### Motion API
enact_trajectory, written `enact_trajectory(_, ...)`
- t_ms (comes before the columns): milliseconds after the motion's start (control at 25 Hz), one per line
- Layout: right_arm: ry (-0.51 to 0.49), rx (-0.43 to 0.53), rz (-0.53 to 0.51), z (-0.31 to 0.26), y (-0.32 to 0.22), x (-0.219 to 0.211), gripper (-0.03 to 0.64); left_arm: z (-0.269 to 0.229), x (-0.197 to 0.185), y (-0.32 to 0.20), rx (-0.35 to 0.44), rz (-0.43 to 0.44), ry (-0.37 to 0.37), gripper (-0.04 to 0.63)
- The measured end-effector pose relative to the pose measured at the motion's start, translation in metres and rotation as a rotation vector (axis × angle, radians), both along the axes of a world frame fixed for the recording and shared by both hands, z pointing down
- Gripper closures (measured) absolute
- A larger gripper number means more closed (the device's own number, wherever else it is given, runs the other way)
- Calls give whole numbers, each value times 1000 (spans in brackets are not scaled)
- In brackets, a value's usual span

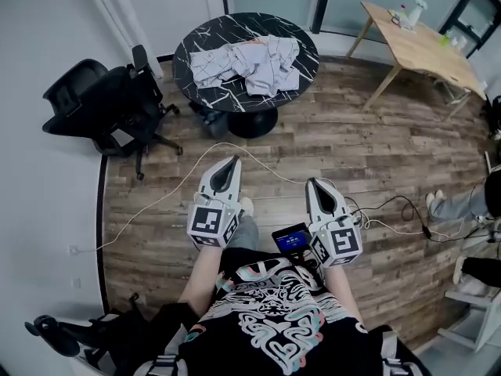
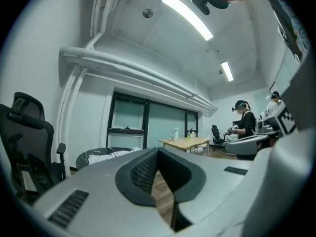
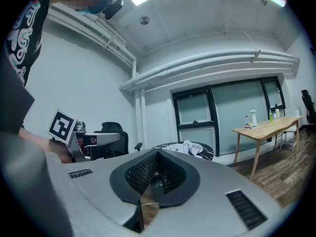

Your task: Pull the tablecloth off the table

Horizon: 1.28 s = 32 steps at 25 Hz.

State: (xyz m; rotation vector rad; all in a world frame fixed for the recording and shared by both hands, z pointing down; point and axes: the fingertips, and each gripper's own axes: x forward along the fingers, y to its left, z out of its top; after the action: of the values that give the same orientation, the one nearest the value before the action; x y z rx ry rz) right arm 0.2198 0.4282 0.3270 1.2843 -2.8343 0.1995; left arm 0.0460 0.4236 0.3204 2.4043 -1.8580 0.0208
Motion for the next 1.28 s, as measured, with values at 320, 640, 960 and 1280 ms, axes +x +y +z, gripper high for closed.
enact_trajectory(320,2,-24,13,3,-89,-36,594,2,-37,-87,-12,15,10,584)
enact_trajectory(640,19,-47,14,10,-163,-78,594,7,-78,-166,-34,30,3,584)
enact_trajectory(960,43,-75,5,14,-221,-120,594,14,-124,-215,-76,23,16,584)
enact_trajectory(1280,35,-78,35,15,-267,-141,594,22,-160,-259,-94,29,5,584)
